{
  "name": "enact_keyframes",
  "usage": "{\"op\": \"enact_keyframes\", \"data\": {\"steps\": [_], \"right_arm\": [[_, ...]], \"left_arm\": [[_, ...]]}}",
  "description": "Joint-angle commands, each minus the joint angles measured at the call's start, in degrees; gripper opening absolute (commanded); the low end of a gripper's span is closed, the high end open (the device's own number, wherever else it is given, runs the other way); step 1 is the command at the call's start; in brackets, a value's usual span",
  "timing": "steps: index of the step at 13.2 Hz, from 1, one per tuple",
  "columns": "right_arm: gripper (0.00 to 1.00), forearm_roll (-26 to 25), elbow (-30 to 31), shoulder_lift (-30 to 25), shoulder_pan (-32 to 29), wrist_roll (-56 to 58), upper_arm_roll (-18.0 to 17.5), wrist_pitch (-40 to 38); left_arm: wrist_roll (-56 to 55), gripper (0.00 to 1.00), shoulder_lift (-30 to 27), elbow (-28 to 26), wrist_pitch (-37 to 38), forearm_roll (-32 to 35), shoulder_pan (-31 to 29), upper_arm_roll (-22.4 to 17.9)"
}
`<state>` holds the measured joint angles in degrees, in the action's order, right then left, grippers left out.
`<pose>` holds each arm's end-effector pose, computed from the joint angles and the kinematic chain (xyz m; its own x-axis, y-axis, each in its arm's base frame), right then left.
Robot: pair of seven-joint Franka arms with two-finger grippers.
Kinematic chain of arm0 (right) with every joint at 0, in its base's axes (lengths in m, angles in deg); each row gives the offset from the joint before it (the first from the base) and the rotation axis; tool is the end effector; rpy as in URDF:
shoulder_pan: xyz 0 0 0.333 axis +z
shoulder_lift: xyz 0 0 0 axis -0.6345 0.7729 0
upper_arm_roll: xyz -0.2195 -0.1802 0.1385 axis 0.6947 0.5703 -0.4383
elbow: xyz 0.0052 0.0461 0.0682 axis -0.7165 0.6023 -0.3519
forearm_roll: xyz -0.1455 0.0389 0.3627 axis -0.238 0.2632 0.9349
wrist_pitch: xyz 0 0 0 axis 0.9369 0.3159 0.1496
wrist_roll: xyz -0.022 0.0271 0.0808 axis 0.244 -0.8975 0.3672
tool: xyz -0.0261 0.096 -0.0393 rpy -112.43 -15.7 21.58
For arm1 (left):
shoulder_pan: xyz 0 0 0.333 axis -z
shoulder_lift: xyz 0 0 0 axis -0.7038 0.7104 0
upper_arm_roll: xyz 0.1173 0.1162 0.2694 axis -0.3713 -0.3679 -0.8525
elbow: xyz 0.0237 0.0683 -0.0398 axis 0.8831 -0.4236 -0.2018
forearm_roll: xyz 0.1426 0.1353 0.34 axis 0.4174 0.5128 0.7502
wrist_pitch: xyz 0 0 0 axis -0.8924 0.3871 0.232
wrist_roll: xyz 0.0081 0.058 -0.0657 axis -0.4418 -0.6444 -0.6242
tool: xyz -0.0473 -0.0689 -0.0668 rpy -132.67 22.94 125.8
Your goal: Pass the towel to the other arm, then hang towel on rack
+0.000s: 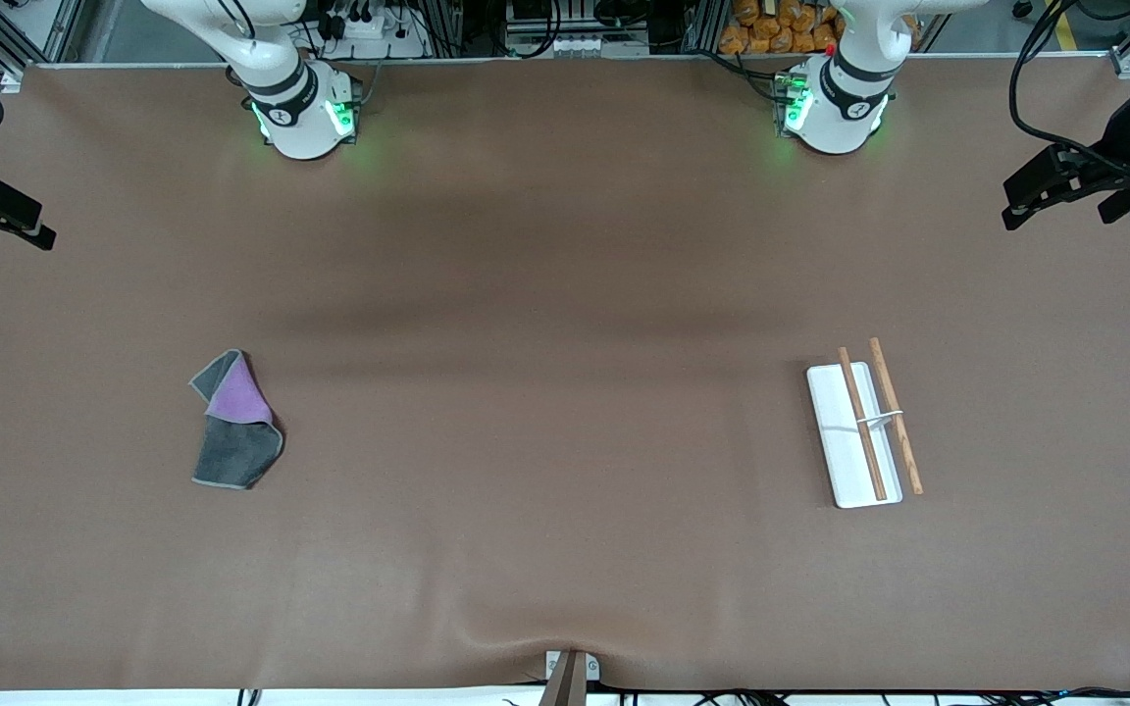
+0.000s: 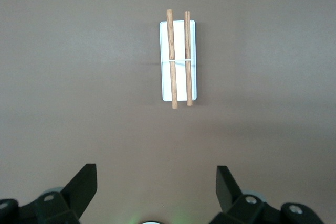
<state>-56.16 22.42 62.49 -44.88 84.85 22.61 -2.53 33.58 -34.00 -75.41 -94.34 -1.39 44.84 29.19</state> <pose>0.5351 -0.0441 0.6531 0.9990 -0.0418 -0.0178 -0.0423 -0.9987 -0.0281 0.5262 -0.0596 0.6715 0.9988 0.0485 0.0105 0.0488 -0.9984 -0.0274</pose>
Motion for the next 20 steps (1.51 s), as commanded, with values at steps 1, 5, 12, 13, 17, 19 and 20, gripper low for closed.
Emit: {"op": "enact_keyframes", "data": {"steps": [1, 5, 12, 13, 17, 19, 20], "right_arm": [[1.0, -0.8, -1.14, 0.2, -1.36, -0.76, -1.05, -0.9], [1.0, -0.63, -1.14, 0.9, -1.1, -0.76, -1.05, -0.72], [1.0, -0.98, -1.31, 7.91, -2.15, -0.49, -1.05, 2.61], [1.0, -0.37, -1.4, 10.37, -2.33, -0.67, -1.05, 2.97], [1.0, -0.8, -0.88, 18.64, -3.03, -0.58, -1.05, 11.05], [1.0, -0.45, -0.79, 22.86, -2.77, -0.58, -1.05, 11.4], [1.0, -0.62, -0.87, 24.79, -2.42, -0.67, -1.05, 12.36]], "left_arm": [[0.34, 1.0, -0.59, -0.2, 0.74, -0.14, -0.02, 0.55], [0.96, 1.0, -0.59, -0.2, 0.74, -0.14, -0.19, 0.55], [0.96, 1.0, -0.42, -0.11, 0.65, -0.14, -0.37, 0.55], [0.96, 1.0, -0.42, -0.11, 0.65, -0.14, -0.37, 0.55], [0.96, 1.0, -0.5, -0.11, 0.56, -0.14, -0.46, 0.55], [0.96, 1.0, -0.42, -0.2, 0.56, -0.14, -0.55, 0.55], [0.96, 1.0, -0.42, -0.12, 0.65, -0.14, -0.55, 0.46]]}}
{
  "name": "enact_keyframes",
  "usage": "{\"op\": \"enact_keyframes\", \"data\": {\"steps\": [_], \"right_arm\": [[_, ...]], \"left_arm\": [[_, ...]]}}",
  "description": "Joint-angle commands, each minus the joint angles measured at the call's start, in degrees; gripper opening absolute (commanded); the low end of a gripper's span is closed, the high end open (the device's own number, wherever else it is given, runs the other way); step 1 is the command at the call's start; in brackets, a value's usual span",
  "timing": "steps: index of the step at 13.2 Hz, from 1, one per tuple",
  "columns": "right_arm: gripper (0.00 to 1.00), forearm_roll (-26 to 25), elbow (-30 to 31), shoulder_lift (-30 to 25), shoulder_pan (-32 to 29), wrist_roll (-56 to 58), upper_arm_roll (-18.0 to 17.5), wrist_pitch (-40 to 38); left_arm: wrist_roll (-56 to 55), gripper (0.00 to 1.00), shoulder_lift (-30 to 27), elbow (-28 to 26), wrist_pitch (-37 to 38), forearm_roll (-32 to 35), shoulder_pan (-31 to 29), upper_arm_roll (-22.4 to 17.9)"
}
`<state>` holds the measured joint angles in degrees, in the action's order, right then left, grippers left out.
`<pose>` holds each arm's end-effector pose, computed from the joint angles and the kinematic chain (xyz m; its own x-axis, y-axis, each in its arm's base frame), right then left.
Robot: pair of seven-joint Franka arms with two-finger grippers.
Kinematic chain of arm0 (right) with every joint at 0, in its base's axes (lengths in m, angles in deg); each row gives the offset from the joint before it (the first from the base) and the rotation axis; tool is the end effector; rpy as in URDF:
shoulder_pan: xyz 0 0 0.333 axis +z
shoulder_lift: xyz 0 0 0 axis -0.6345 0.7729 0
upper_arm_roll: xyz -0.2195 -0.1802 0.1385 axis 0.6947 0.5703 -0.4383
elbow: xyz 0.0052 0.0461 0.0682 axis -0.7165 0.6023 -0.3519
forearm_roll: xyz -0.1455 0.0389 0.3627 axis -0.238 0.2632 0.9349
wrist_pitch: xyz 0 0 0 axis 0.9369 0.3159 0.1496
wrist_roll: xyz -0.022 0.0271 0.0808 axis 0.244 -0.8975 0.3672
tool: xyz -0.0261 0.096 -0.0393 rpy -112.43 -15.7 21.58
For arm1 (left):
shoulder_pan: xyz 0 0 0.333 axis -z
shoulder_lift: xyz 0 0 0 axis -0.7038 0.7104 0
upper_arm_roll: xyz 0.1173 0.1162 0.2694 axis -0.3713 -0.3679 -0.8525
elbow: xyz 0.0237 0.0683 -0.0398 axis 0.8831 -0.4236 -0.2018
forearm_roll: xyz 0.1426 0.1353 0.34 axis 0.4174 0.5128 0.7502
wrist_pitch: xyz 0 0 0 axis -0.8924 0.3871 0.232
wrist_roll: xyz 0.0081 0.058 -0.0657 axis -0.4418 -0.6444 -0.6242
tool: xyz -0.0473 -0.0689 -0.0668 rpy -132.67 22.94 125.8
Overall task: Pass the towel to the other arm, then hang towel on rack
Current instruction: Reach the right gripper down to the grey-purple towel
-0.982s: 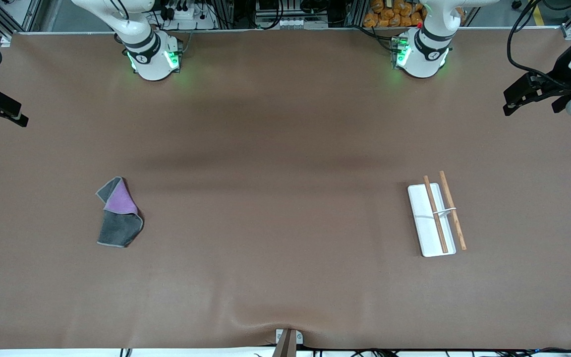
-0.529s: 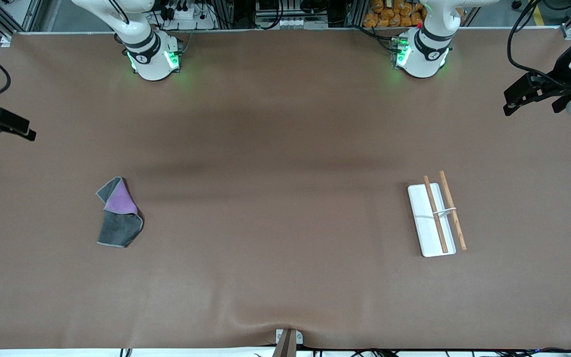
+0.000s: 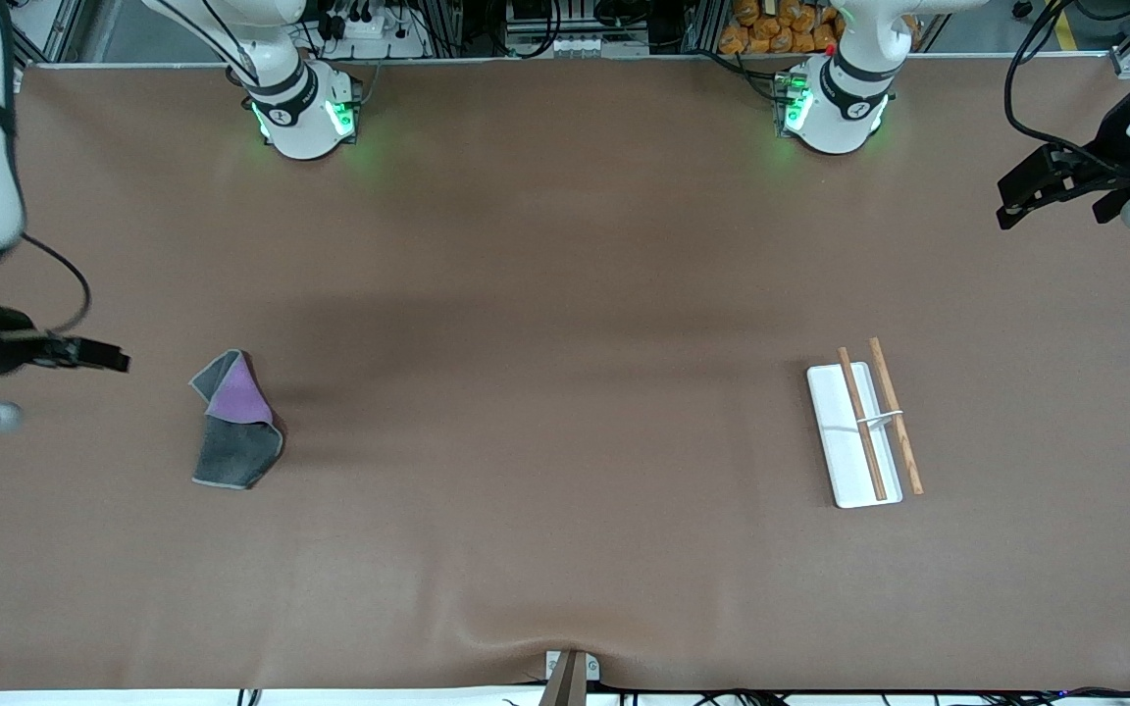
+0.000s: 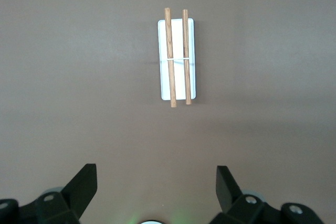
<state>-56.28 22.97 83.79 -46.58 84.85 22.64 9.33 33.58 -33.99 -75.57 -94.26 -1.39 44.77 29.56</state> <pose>0.6371 -0.0738 0.4430 0.9787 -0.0752 -0.1909 -0.0834 -0.9959 -0.0351 0.5258 -0.0624 0.6700 0.9990 0.0434 0.0062 0.0435 -0.9986 -0.0284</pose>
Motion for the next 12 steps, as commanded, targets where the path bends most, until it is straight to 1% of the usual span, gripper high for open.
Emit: {"op": "enact_keyframes", "data": {"steps": [1, 5, 7, 8, 10, 12], "right_arm": [[1.0, -0.24, -1.42, 5.43, -0.8, -0.76, -1.09, 3.12], [1.0, 0.02, -1.16, 14.21, -2.12, -0.58, -1.17, 9.64], [1.0, 0.02, -1.07, 17.74, -2.21, -0.58, -1.18, 10.62], [1.0, 0.11, -0.11, 18.97, -2.21, -0.49, -1.26, 10.62], [1.0, 0.2, 2.0, 19.51, -1.6, -0.4, -1.35, 11.76], [1.0, 0.2, 2.71, 20.64, -1.42, -0.32, -1.35, 12.11]], "left_arm": [[0.96, 1.0, -0.42, -0.04, 0.49, -0.14, -0.48, 0.09], [0.96, 1.0, -0.42, -0.21, 0.58, -0.14, -0.57, 0.09], [0.96, 1.0, -0.33, -0.21, 0.58, -0.14, -0.57, 0.09], [0.96, 1.0, -0.33, -0.21, 0.58, -0.14, -0.57, 0.09], [0.96, 1.0, -0.33, -0.13, 0.58, -0.14, -0.48, 0.09], [0.96, 1.0, -0.33, -0.13, 0.58, -0.14, -0.48, 0.09]]}}
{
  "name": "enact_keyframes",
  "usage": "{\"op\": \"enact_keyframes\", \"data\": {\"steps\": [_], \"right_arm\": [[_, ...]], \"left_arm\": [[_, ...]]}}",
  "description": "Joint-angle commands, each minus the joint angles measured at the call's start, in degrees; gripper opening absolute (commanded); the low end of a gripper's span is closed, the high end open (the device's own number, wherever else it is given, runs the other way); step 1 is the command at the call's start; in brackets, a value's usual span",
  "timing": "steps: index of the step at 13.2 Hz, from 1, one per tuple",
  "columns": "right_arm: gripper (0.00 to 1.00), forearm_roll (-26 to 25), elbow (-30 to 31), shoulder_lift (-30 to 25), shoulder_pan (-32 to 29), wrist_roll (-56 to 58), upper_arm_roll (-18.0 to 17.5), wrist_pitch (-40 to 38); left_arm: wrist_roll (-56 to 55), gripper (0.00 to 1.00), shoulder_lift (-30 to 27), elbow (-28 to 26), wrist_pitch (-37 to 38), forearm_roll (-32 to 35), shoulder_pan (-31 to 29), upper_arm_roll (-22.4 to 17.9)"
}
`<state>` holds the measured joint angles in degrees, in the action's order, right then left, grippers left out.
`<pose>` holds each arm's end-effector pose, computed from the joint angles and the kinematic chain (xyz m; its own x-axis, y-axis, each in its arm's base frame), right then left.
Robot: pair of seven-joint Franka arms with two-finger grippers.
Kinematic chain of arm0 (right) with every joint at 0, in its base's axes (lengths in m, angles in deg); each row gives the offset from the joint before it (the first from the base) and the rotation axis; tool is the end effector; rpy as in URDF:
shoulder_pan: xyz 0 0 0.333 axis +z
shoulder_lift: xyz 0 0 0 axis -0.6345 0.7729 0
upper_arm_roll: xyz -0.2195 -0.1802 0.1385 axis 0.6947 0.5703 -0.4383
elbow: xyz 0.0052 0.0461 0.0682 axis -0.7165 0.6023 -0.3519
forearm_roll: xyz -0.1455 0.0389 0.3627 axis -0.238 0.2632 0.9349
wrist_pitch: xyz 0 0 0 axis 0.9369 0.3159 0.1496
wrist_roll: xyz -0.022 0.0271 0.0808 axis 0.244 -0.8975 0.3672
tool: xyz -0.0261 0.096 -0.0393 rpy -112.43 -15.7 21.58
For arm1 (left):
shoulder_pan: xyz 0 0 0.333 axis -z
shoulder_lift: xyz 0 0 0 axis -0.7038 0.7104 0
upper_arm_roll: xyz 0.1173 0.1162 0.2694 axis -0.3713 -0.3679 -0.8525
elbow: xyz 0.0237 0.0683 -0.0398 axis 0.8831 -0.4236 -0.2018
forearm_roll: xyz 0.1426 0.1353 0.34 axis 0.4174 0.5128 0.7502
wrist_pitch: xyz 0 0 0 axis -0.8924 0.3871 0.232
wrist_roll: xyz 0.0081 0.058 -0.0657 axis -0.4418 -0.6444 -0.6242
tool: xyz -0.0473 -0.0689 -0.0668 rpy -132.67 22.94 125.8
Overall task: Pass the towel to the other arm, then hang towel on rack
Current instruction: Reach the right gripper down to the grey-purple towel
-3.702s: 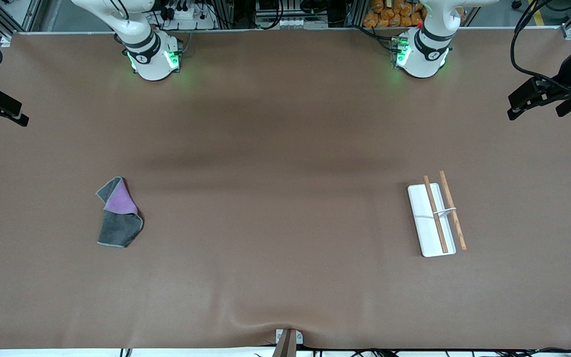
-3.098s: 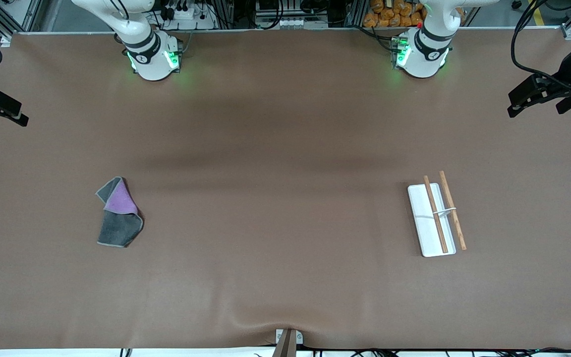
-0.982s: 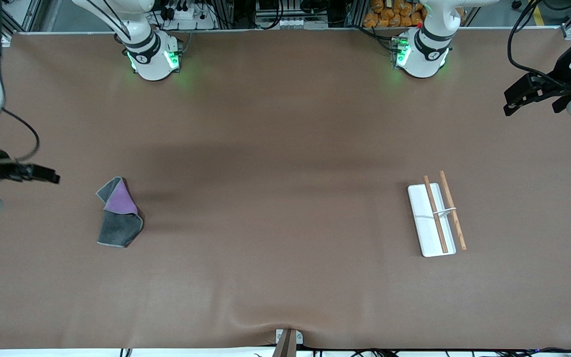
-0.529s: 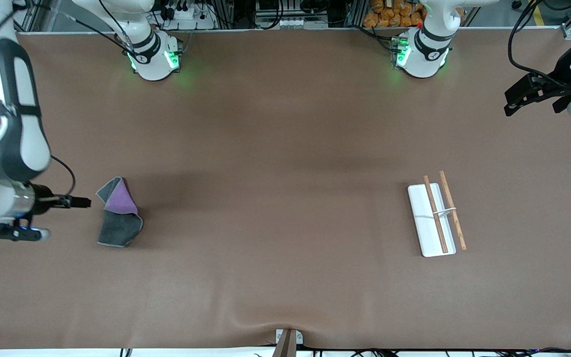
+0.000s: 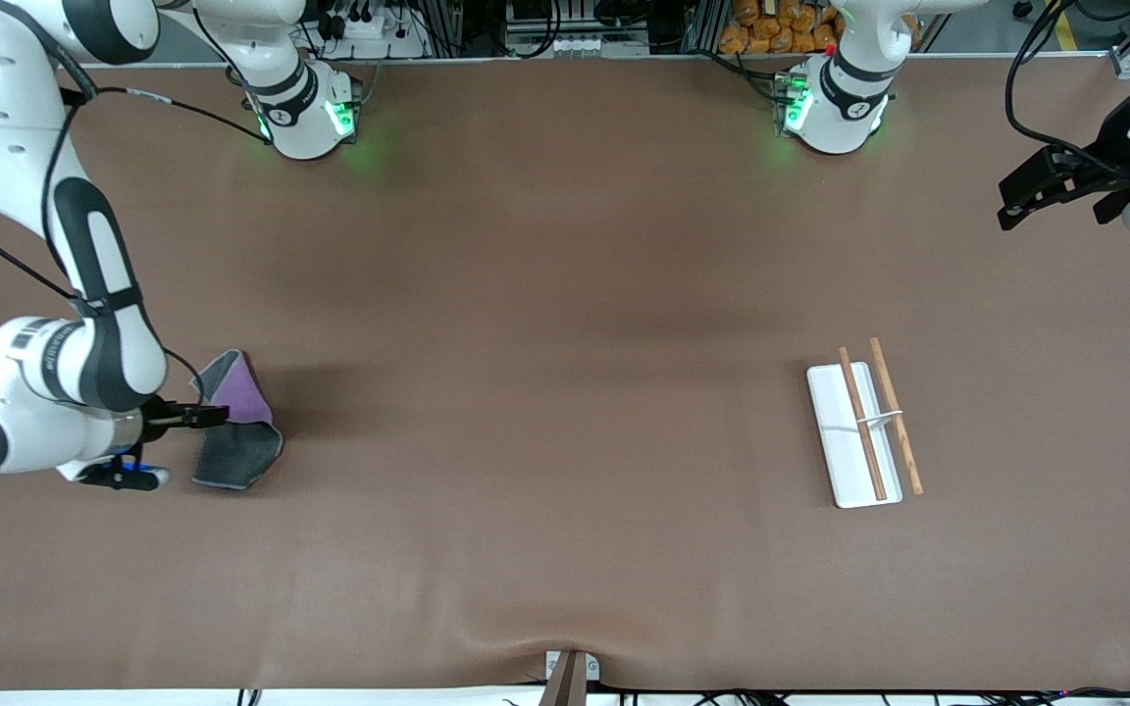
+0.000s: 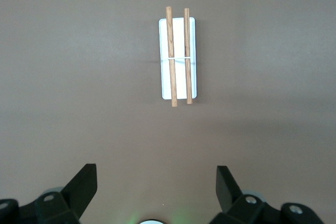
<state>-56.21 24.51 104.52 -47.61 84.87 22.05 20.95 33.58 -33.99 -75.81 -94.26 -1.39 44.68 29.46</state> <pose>0.6526 -0.0820 0.2049 0.9261 -0.0810 -0.3686 -0.1061 -0.9932 -0.0482 0.5261 -0.0606 0.6680 0.9989 0.0467 0.0021 0.0467 -0.9985 -0.0290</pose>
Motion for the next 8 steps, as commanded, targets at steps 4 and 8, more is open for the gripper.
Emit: {"op": "enact_keyframes", "data": {"steps": [4, 8], "right_arm": [[1.0, 0.22, 1.16, 2.38, -0.56, 2.4, -0.76, 1.82], [0.06, 0.3, 2.29, 2.47, -0.91, 5.2, -0.85, 5.14]], "left_arm": [[0.96, 1.0, -0.42, -0.15, 0.57, -0.14, -0.47, 0.2], [0.96, 1.0, -0.42, -0.07, 0.66, -0.14, -0.47, 0.03]]}}
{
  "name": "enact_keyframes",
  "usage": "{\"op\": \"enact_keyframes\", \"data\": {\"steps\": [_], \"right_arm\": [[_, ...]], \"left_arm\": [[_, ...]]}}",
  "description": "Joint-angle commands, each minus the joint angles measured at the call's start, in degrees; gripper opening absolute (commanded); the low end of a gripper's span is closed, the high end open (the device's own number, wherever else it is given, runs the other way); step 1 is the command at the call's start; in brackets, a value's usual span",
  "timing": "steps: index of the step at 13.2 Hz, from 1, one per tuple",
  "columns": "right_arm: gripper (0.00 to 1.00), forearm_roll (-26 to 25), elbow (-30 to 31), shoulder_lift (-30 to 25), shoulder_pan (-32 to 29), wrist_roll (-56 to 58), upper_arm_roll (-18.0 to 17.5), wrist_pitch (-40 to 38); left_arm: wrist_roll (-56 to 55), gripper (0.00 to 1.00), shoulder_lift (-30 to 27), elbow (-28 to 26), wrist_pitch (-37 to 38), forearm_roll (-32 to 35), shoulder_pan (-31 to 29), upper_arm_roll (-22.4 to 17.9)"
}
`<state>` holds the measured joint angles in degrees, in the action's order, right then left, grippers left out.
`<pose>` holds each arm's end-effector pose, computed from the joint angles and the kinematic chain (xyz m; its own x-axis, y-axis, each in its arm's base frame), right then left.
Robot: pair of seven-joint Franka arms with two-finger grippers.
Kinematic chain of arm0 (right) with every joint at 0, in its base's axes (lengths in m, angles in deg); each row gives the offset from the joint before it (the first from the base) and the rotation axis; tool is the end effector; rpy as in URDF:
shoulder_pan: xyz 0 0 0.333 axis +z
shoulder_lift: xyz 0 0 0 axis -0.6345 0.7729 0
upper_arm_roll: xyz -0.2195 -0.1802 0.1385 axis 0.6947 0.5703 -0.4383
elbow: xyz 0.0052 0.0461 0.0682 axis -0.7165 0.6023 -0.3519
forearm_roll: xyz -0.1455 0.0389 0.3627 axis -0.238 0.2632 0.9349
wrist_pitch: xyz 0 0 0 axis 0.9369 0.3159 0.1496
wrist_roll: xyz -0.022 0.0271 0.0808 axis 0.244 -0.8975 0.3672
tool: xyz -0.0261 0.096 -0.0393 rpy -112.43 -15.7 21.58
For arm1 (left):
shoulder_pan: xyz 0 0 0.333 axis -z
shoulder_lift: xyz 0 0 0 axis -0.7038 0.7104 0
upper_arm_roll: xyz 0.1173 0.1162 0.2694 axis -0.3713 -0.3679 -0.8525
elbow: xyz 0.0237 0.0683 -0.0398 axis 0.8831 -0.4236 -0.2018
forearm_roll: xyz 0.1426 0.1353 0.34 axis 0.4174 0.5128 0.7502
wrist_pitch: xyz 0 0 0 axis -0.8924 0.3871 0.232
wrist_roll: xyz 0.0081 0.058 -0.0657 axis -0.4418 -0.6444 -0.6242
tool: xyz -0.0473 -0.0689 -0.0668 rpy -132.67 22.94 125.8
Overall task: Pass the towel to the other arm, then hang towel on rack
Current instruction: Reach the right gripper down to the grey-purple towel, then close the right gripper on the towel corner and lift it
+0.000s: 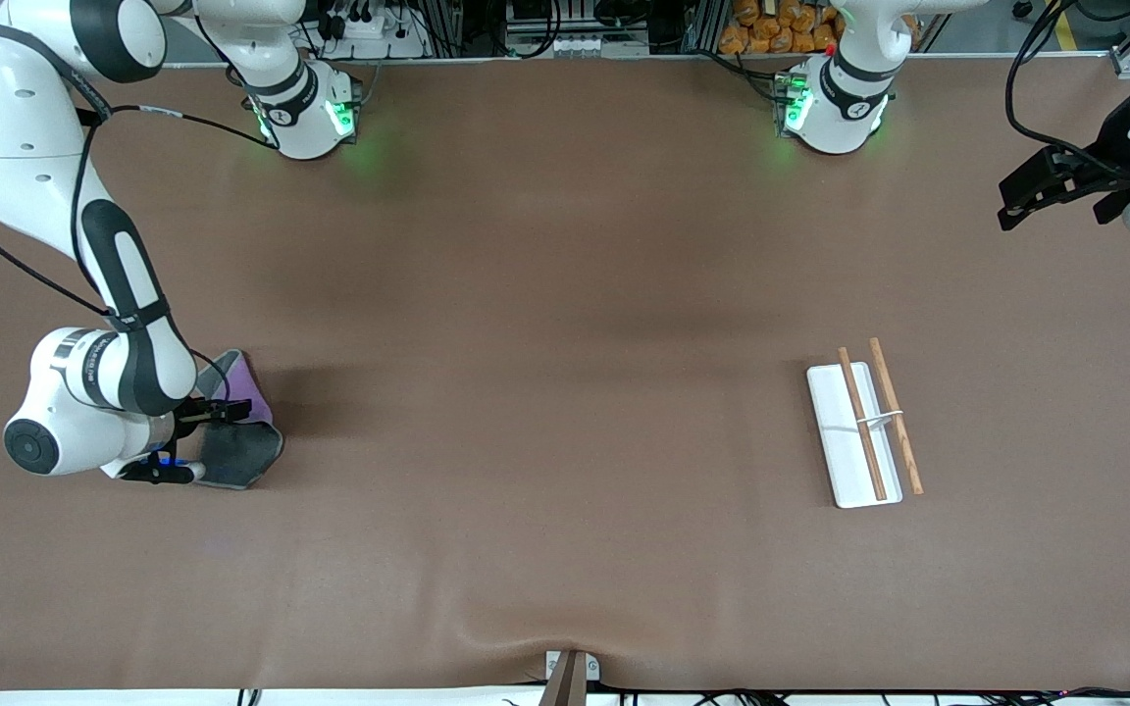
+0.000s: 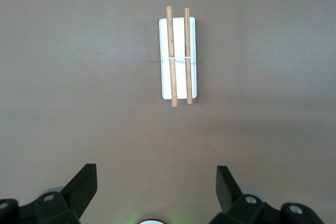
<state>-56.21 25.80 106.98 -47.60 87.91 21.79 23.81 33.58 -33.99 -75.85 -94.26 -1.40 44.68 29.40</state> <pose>0.6460 -0.0784 0.1703 0.9248 -0.0244 -0.3796 -0.0557 -0.9959 -0.0715 0.5262 -0.0601 0.6677 0.9989 0.0477 0.0013 0.0477 -0.9984 -0.0289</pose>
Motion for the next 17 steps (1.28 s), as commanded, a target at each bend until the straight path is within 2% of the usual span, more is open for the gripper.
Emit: {"op": "enact_keyframes", "data": {"steps": [1, 6, 9, 13, 17], "right_arm": [[0.0, 1.26, 1.46, 0.0, -0.93, 2.25, -0.59, 3.6], [0.0, 7.32, 0.85, -1.4, -0.31, 2.07, -0.77, 1.35], [0.0, 13.99, -1.52, -3.07, 0.13, 1.99, -1.03, -2.7], [0.0, 24.18, -7.14, -3.16, 0.48, -0.03, -4.36, -8.76], [0.0, 34.82, -9.0, -3.16, 0.57, -4.59, -9.01, -9.39]], "left_arm": [[0.95, 1.0, -0.43, -0.11, 0.66, -0.14, -0.47, 0.0], [1.04, 1.0, -0.43, -0.11, 0.66, -0.14, -0.47, -0.18], [1.04, 1.0, -0.43, -0.02, 0.66, -0.14, -0.56, -0.18], [1.04, 1.0, -0.43, 0.06, 0.66, -0.14, -0.56, -0.27], [1.04, 1.0, -0.16, -0.02, 0.48, -0.14, -0.65, -0.27]]}}
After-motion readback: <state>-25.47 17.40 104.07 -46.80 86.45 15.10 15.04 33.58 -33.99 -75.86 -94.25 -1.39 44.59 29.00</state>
